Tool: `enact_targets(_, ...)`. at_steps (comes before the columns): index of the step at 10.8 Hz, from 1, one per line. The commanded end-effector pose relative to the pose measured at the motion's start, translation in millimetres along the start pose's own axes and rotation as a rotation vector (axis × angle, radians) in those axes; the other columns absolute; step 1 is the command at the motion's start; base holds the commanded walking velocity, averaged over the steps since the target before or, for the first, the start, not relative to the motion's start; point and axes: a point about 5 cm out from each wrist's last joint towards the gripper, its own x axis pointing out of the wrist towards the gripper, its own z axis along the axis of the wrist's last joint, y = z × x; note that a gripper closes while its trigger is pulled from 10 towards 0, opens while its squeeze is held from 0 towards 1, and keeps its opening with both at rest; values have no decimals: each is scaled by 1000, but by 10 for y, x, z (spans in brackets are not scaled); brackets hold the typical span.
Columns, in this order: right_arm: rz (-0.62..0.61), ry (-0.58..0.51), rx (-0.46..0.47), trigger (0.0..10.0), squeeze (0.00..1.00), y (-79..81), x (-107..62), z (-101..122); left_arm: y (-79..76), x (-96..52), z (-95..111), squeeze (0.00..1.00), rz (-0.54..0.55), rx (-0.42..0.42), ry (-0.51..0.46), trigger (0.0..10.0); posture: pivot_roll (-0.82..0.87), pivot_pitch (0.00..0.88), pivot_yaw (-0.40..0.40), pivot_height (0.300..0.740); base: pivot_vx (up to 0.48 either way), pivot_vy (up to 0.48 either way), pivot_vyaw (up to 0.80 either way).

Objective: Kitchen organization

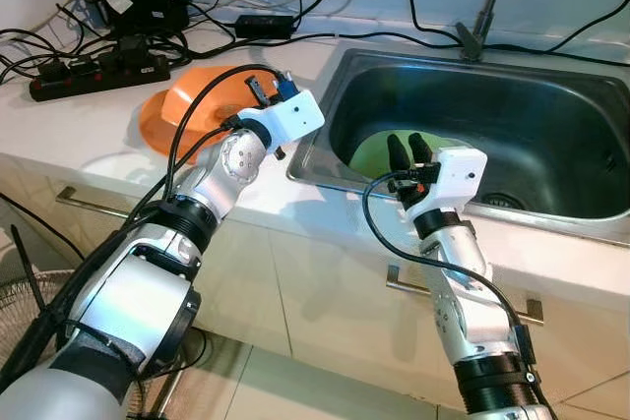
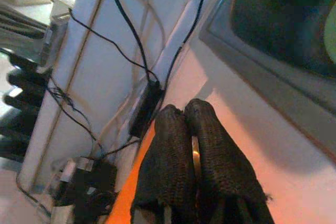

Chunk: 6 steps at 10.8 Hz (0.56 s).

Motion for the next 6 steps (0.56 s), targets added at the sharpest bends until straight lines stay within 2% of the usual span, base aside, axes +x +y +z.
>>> enact_targets(1, 13, -7, -7, 10000, 0, 25, 35, 22, 189, 41, 122, 0, 68, 76, -53, 0, 124, 62, 49, 740, 0, 0, 0)
enact_targets(2, 13, -9, -7, 10000, 0, 25, 52, 22, 281, 50, 223, 0, 117, 158, -111, 0, 127, 57, 50, 740, 0, 0, 0)
enact_targets(3, 13, -9, -7, 10000, 0, 23, 64, 20, 328, 51, 302, 0, 146, 177, -158, 0, 130, 52, 50, 740, 0, 0, 0)
enact_targets(4, 14, -10, -8, 10000, 0, 28, 79, 21, 374, 41, 424, 0, 182, 153, -236, 7961, 132, 45, 50, 740, 0, 0, 0)
enact_targets(5, 21, -17, -7, 10000, 0, 39, 116, 35, 424, -19, 701, 0, 224, 64, -420, 10000, 136, 34, 46, 740, 0, 0, 0)
enact_targets(6, 22, -25, 0, 10000, 1000, 36, 138, 50, 450, -54, 809, 0, 241, 13, -490, 10000, 137, 29, 45, 740, 0, 0, 0)
